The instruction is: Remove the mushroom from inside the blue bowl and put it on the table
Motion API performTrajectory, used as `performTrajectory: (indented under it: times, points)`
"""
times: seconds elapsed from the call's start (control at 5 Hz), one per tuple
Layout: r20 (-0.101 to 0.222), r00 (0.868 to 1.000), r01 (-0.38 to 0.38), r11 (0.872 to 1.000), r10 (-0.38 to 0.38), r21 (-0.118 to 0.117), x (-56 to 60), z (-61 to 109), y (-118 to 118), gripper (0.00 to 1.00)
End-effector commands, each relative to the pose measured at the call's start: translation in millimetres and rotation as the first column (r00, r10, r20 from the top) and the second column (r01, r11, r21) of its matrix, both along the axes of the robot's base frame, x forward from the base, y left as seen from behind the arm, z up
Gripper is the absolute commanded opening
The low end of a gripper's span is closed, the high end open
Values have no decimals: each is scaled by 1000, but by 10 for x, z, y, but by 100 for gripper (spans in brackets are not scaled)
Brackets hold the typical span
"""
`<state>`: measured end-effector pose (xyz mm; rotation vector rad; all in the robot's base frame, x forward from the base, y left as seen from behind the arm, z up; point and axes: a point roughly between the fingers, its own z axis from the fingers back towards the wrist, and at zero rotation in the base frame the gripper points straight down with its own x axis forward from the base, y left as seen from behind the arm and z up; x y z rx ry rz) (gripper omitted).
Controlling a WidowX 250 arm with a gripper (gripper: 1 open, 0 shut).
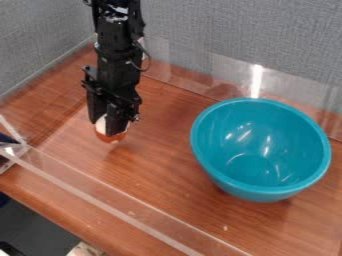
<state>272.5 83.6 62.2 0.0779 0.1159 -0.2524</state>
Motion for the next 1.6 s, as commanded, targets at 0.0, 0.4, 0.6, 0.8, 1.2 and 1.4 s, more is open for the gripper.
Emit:
performTrajectory:
  times: [0.0,0.4,0.6,0.8,1.2,1.4]
  points:
    - [45,999,-7,1000,7,8,24,121,48,0]
    - [48,999,-8,1000,8,3,23,131,68,0]
    - [58,998,-16,1000,16,-4,24,183,86,100]
    - [86,996,-30,999,31,-15,11,321,120,100]
    - [127,992,-4,1000,7,-25,122,379,13,100]
    - [147,989,16,999,-11,-30,171,397,-56,100]
